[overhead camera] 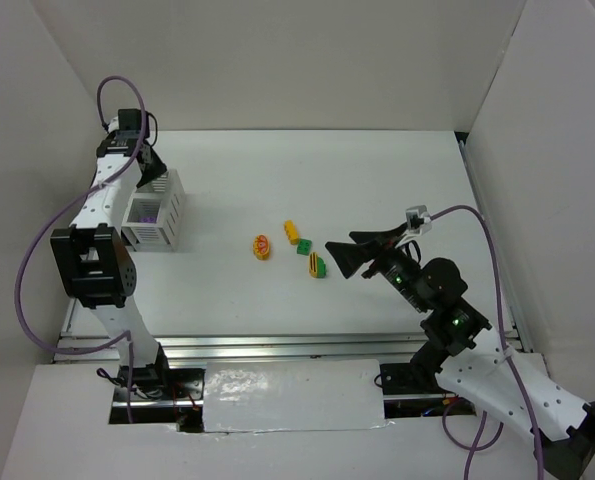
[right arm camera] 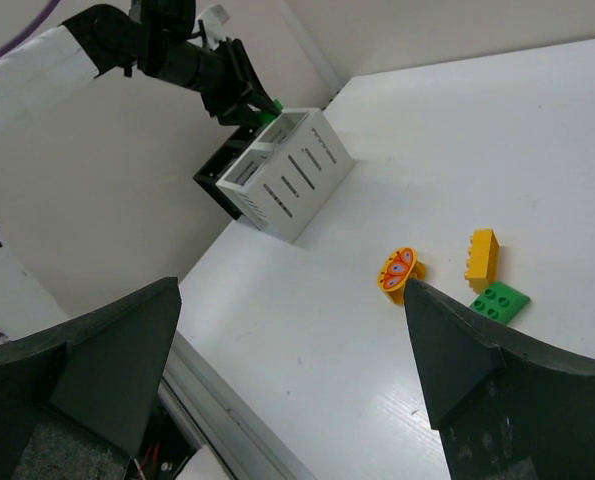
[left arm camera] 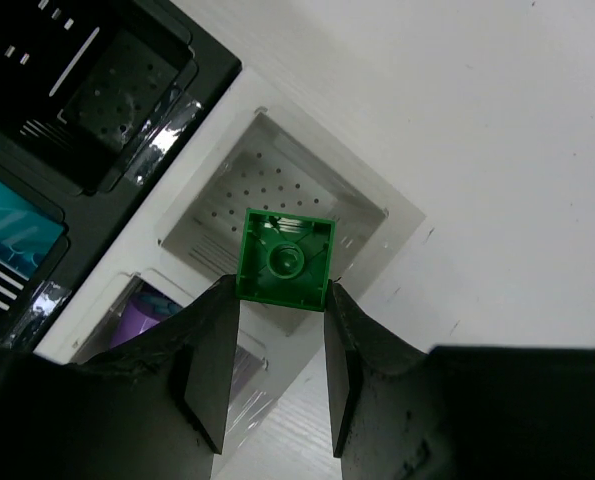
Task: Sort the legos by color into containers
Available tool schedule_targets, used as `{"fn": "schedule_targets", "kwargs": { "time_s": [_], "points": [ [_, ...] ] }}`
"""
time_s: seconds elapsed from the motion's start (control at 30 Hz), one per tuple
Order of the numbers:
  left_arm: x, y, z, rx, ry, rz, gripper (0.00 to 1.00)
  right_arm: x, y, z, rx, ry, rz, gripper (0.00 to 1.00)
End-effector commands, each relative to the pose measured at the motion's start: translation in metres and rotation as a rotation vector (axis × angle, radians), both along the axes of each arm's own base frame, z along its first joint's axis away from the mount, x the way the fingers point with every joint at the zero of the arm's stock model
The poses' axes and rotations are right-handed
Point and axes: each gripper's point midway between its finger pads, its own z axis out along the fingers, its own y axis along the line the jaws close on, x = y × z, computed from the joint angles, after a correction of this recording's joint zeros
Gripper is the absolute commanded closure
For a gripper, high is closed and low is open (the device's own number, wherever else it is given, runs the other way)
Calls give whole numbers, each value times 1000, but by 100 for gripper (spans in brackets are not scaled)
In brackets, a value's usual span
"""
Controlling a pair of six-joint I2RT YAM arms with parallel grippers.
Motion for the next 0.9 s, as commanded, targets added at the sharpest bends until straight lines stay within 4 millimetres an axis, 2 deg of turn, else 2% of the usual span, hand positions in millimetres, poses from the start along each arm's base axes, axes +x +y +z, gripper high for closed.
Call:
{"fn": "schedule_targets", "kwargs": {
  "time_s": [0.0,0.03,0.07,0.1,0.17,0.23,0.33,0.43,0.47,0.53,0.57,0.6,0.63,0.7,0.73,0.77,0.8,0.87],
  "points": [
    [5,6,-2,2,13,41,79,-1,1,22,18,-52,13,0],
    [3,7,-6,2,20,45,73,0,1,21,17,-49,9,0],
    [2,7,-5,3,12,50,58,0,1,22,17,-51,10,0],
    [2,7,-5,5,4,53,51,0,1,21,16,-50,8,0],
    [0,10,-7,13,5,69,41,1,2,20,11,-48,11,0],
    [-1,13,-5,22,6,89,36,2,3,21,12,-47,12,0],
    [-3,14,4,28,-7,101,1,3,4,18,3,-38,13,0],
    [-4,8,30,37,-66,82,1,7,4,14,-11,-14,-5,0],
    [-6,-4,50,43,-113,53,0,12,0,11,-24,9,-36,0],
    [-10,-20,74,78,-165,9,1,20,-4,3,-46,58,-85,0],
    [-15,-57,95,81,-222,-75,1,26,-11,0,-59,95,-136,0],
    [-20,-93,102,90,-241,-161,1,31,-12,-6,-74,126,-161,0],
    [-28,-110,114,87,-274,-203,1,33,-15,-11,-83,164,-184,0],
    [-41,-139,105,69,-259,-260,0,39,-28,-19,-115,241,-271,0],
    [-56,-161,94,63,-241,-311,1,43,-32,-33,-156,319,-311,0],
    [-63,-173,88,56,-237,-341,1,45,-32,-41,-185,359,-324,0],
    [-68,-202,92,37,-276,-411,0,50,-31,-57,-225,416,-347,0],
    [-85,-231,83,18,-274,-502,1,48,-43,-76,-235,505,-423,1]
  ]
}}
